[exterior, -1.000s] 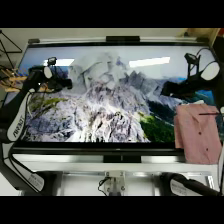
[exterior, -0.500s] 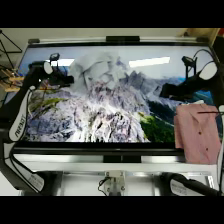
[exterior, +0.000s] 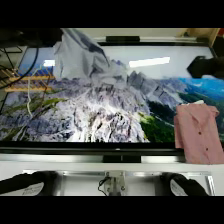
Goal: Fold the shirts.
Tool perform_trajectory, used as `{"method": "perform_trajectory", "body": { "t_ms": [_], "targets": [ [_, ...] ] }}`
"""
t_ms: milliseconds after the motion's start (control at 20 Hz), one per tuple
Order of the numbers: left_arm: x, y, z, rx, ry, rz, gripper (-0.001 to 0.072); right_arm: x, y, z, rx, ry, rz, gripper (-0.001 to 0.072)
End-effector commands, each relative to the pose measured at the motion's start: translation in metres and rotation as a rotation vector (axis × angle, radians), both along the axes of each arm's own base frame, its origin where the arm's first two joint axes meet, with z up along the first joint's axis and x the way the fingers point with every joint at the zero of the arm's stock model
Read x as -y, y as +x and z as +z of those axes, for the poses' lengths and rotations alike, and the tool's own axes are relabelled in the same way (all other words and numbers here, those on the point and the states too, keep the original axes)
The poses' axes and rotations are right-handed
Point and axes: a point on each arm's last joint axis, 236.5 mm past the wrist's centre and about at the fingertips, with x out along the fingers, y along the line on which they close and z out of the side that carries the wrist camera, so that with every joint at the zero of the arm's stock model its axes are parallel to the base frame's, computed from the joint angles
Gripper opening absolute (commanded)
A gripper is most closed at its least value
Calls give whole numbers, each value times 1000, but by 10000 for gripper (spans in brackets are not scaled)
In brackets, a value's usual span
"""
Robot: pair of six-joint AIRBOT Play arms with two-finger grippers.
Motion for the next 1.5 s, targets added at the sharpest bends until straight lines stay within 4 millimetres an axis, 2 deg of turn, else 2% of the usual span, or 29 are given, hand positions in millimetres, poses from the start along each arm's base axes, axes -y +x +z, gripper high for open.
{"method": "perform_trajectory", "body": {
  "t_ms": [0, 100, 150, 250, 400, 450, 500, 550, 600, 650, 700, 850, 950, 1000, 1100, 1250, 1350, 1450],
  "targets": [
    [44, -70, 22, -20, -38, -134, 54, 13, -51, 69, 183, -59, -40, 596],
    [90, -91, -24, -117, 18, -242, 54, 11, -79, 64, 133, -41, -51, 596],
    [111, -101, -56, -186, 49, -283, 54, 11, -92, 52, 67, -32, -56, 597],
    [151, -127, -135, -342, 130, -353, 54, 10, -109, 26, -69, -23, -60, 597],
    [195, -177, -250, -548, 257, -433, 55, 4, -108, -10, -179, 16, -62, 597],
    [202, -192, -278, -594, 306, -458, 57, 1, -103, -26, -210, 32, -57, 596],
    [206, -206, -300, -633, 355, -480, 97, -4, -99, -41, -239, 51, -47, 597],
    [208, -213, -310, -653, 384, -492, 242, -11, -93, -59, -262, 77, -31, 597],
    [206, -215, -311, -655, 400, -502, 450, -19, -88, -74, -280, 108, -16, 599],
    [195, -208, -306, -644, 432, -488, 586, -26, -82, -90, -294, 145, -7, 653],
    [175, -196, -297, -626, 490, -459, 598, -34, -77, -106, -306, 183, 2, 670],
    [84, -149, -254, -564, 630, -251, 598, -59, -71, -156, -412, 300, 27, 670],
    [40, -130, -231, -565, 574, -139, 598, -76, -67, -184, -490, 372, 55, 670],
    [22, -127, -230, -592, 537, -99, 597, -85, -64, -196, -521, 411, 71, 670],
    [1, -135, -251, -701, 482, -68, 598, -101, -60, -216, -572, 431, 114, 669],
    [-14, -169, -322, -895, 485, -50, 597, -140, -58, -238, -615, 401, 221, 670],
    [-10, -194, -368, -992, 434, -42, 597, -164, -55, -246, -597, 374, 278, 670],
    [6, -211, -395, -1045, 328, -48, 597, -175, -49, -257, -579, 330, 303, 670]
  ]
}}
